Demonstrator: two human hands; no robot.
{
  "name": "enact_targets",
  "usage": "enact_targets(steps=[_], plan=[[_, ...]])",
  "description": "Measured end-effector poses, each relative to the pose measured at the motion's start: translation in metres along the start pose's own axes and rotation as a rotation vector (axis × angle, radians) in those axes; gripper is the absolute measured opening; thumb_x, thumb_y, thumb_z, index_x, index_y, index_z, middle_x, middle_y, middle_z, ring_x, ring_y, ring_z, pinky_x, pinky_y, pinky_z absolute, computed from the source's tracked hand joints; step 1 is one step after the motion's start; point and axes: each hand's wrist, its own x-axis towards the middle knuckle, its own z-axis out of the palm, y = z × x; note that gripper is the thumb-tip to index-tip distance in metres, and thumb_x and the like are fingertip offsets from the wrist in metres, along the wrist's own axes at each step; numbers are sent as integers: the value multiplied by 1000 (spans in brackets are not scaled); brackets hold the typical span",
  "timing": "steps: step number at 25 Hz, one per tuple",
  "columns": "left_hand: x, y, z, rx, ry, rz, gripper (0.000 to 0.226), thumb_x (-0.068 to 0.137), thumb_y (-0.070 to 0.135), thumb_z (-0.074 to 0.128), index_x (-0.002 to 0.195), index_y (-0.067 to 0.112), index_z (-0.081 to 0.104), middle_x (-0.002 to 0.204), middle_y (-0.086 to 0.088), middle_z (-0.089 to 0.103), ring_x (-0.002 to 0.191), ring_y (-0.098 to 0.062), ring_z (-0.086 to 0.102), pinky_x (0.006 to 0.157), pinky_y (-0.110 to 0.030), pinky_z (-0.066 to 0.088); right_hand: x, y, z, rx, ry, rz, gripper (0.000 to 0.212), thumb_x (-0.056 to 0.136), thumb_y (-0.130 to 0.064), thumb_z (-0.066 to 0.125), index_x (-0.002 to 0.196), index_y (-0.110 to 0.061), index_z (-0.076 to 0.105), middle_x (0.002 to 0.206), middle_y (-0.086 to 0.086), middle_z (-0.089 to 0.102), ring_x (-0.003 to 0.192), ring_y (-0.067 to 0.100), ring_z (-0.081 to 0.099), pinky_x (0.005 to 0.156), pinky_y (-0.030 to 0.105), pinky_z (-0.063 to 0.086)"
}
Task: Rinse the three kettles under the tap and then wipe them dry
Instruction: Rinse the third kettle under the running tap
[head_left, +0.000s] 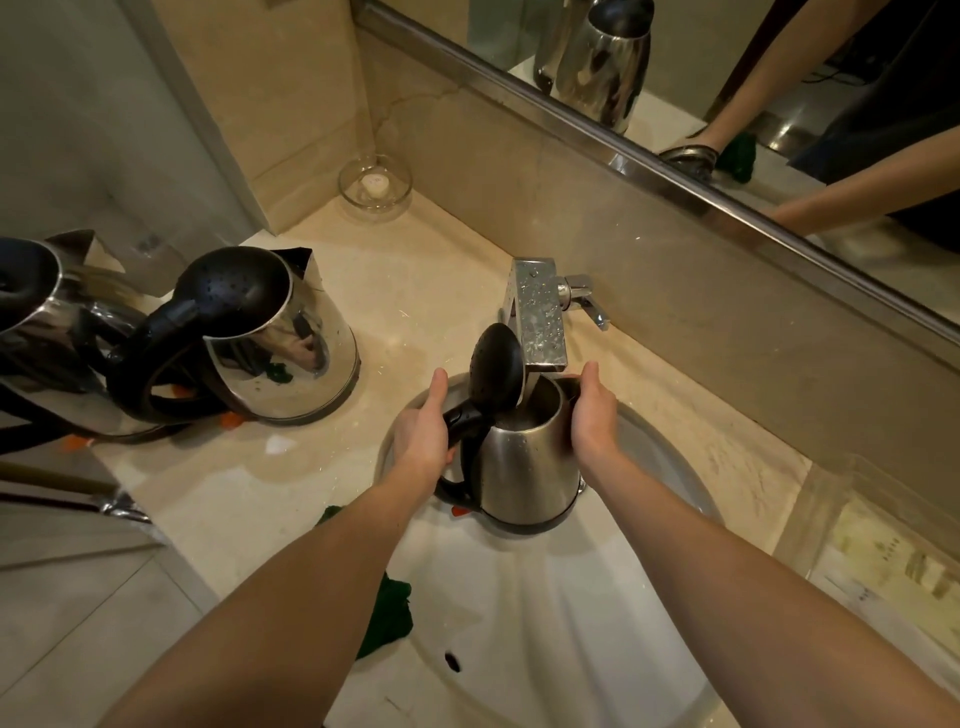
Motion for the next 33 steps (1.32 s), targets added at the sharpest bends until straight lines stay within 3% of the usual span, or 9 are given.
enact_targets(steps=[3,6,11,16,18,22,27,31,33], plan=[[1,-4,2,-6,29,-1,60,95,70,31,105,23,67,64,1,55,59,-13,52,51,-23,36,2,7,2,24,11,4,63,103,-51,25,119,-2,62,115,13,67,112,27,58,98,36,39],[4,-9,3,17,41,16,60,95,71,28,110,28,67,69,3,59,65,-12,55,55,-24,36,2,10,6,44,28,-32,55,104,-49,26,100,-9,63,98,8,67,100,25,60,89,33,38],[14,-13,6,1,34,18,65,93,73,28,115,27,67,79,-2,66,67,-14,56,57,-25,38,8,14,13,44,59,-68,56,103,-50,26,87,-12,64,90,8,68,92,25,63,93,39,45],[20,-16,8,46,48,17,68,94,73,24,113,25,68,67,2,55,63,-13,54,56,-24,36,8,14,14,60,72,-99,49,105,-45,29,75,-19,58,82,1,64,87,21,59,87,35,42],[24,-16,8,38,51,26,68,94,73,23,110,27,69,71,-2,62,66,-15,56,57,-25,36,10,14,14,48,60,-108,48,105,-44,29,78,-19,59,85,-2,64,90,20,58,88,33,40],[30,-17,13,6,104,27,71,95,71,22,107,19,70,78,-7,65,65,-17,56,59,-27,40,14,19,17,8,33,-116,57,103,-49,26,113,-10,66,111,4,68,111,23,59,105,42,41],[25,-23,19,29,211,140,71,99,63,25,93,7,68,67,-9,58,65,-22,58,66,-31,44,12,17,17,-14,64,-157,52,104,-44,27,87,-14,65,90,3,68,90,19,62,85,35,44],[24,-23,23,115,246,180,71,98,64,25,88,10,70,81,-16,69,78,-27,67,65,-27,45,11,18,16,5,51,-147,50,104,-44,29,85,-16,65,89,2,69,89,18,62,81,33,43],[23,-25,24,154,279,173,72,98,64,24,87,9,70,74,-14,65,72,-24,64,58,-25,42,10,19,16,8,53,-149,49,104,-43,30,86,-15,66,88,2,69,88,17,62,79,32,42]])
